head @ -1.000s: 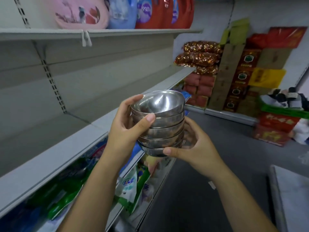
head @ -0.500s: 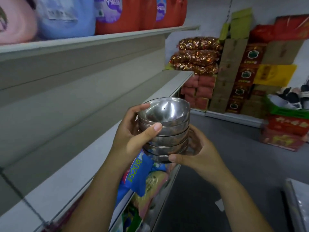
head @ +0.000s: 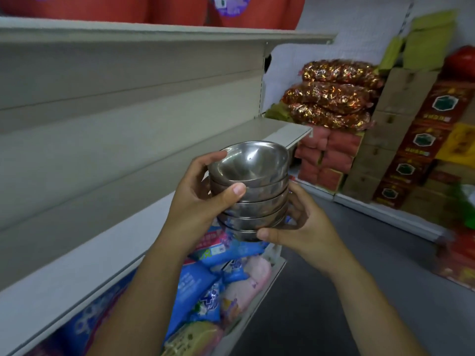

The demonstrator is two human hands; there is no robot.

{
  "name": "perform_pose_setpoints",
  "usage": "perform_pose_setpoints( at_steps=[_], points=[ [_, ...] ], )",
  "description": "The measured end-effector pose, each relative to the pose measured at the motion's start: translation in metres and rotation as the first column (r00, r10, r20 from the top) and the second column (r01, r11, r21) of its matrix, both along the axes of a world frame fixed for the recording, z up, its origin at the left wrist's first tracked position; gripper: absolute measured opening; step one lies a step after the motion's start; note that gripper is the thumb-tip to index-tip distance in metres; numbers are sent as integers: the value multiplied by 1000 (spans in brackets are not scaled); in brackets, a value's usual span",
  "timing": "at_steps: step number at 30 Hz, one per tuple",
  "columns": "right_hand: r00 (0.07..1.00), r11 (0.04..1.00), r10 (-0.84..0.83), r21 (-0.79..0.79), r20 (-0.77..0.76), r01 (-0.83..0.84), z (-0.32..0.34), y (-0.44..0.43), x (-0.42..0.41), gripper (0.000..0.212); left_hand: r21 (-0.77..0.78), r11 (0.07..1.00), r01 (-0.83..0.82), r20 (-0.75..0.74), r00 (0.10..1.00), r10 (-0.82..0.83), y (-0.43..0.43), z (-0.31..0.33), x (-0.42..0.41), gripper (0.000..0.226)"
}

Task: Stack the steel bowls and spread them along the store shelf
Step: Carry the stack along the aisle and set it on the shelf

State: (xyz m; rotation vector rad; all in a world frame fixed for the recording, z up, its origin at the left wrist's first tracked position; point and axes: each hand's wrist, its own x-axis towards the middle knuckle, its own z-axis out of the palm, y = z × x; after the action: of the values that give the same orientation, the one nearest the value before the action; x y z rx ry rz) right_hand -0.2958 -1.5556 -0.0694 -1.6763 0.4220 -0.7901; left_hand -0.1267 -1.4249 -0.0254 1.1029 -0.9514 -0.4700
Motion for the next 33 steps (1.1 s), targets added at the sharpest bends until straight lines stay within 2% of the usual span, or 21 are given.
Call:
perform_pose_setpoints(
  at_steps=[5,11,15,19,23,27,33],
  points=[
    [994,994,109,-15,-15,-110,11,-87,33,93,5,996,-92,4,996,92,-69,5,22,63],
    [980,980,197,-20,0,-197,15,-163,93,83,109,974,-198,133,974,183,-130,17,75,65],
    [987,987,161,-8,7,-160,14,-208,132,90,131,959,-251,168,959,228,-174,24,111,60],
    [991,991,134,-11,20,-134,13,-249,160,89,164,951,-262,200,953,228,-217,25,141,60],
    [987,987,161,-12,10,-161,13,-288,181,89,186,936,-299,251,935,249,-252,23,162,59],
    [983,983,183,-18,-4,-183,13,-323,201,87,207,921,-330,236,931,280,-286,19,182,60],
    [956,957,290,5,-35,-290,1,-383,228,80,263,882,-391,308,901,307,-327,14,201,55]
  ],
)
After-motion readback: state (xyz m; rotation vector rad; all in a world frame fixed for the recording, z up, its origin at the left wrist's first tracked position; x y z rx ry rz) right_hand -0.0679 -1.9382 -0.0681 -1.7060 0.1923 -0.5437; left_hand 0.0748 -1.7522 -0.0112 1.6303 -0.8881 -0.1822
